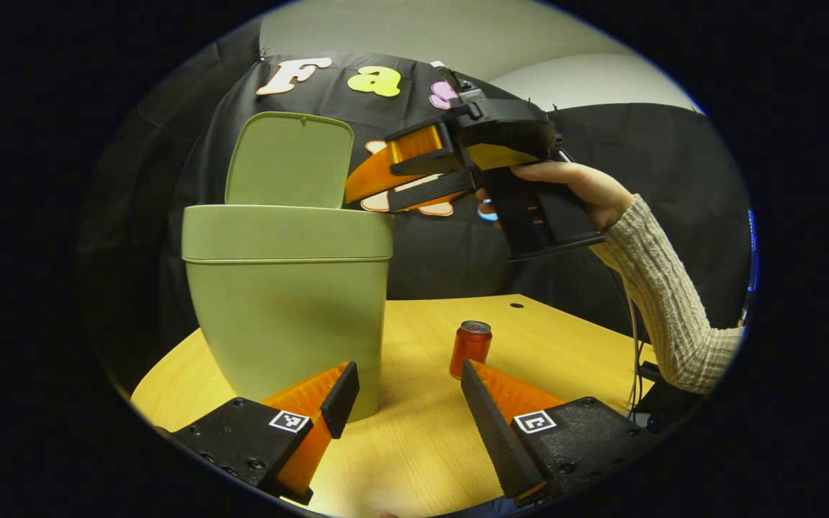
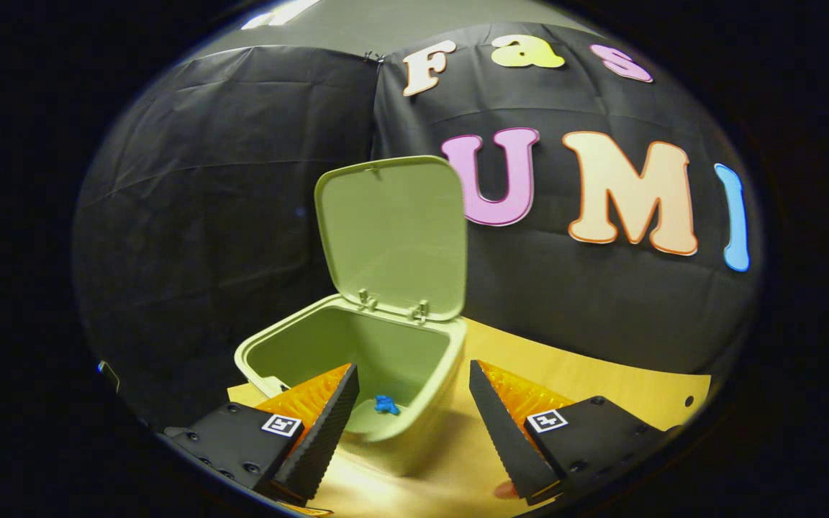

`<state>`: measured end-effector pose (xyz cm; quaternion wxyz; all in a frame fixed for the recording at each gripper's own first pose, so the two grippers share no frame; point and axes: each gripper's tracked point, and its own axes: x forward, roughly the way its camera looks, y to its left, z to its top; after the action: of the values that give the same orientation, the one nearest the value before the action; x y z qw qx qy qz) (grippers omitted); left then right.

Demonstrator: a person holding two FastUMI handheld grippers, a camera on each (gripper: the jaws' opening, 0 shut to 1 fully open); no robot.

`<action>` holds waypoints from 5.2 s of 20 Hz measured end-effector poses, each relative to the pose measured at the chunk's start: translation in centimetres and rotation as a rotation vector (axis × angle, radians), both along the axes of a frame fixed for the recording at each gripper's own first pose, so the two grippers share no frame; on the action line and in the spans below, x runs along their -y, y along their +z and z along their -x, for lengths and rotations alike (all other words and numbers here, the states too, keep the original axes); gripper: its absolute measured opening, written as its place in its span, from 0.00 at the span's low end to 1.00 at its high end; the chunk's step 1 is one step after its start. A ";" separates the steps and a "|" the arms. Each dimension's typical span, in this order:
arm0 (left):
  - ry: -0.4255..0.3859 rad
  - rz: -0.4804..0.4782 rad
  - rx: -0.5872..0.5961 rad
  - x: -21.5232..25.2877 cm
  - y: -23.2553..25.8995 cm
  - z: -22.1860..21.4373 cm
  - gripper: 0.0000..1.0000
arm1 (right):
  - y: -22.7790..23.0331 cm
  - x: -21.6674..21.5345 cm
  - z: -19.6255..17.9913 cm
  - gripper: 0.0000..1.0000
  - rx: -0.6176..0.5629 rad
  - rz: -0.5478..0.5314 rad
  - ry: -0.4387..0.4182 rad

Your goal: Press the lid of the desktop garbage bin to open it, pick up the crumpled paper on the desktop and throw it into the bin, then pick up the pop can on the desktop and drop it into the bin, and finally close the garbage bin lid.

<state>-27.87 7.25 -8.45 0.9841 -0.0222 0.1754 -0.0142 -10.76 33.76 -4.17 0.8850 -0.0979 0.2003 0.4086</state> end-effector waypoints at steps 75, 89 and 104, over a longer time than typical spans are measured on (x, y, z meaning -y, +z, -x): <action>-0.070 -0.197 0.117 -1.3 17.7 -15.6 0.77 | -15.1 30.9 8.1 0.98 -0.141 -0.004 -0.346; 0.194 -0.208 -0.011 -16.6 14.6 -11.5 0.78 | -14.7 30.7 6.1 0.99 -0.155 -0.041 -0.388; 0.205 -0.158 0.125 -16.0 24.5 -16.4 0.80 | -14.1 31.6 6.1 0.99 -0.154 -0.028 -0.412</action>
<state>-11.45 23.24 16.01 0.9882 0.0383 0.1111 0.0987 -16.87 2.16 -18.24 0.9332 -0.0110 0.2775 0.2280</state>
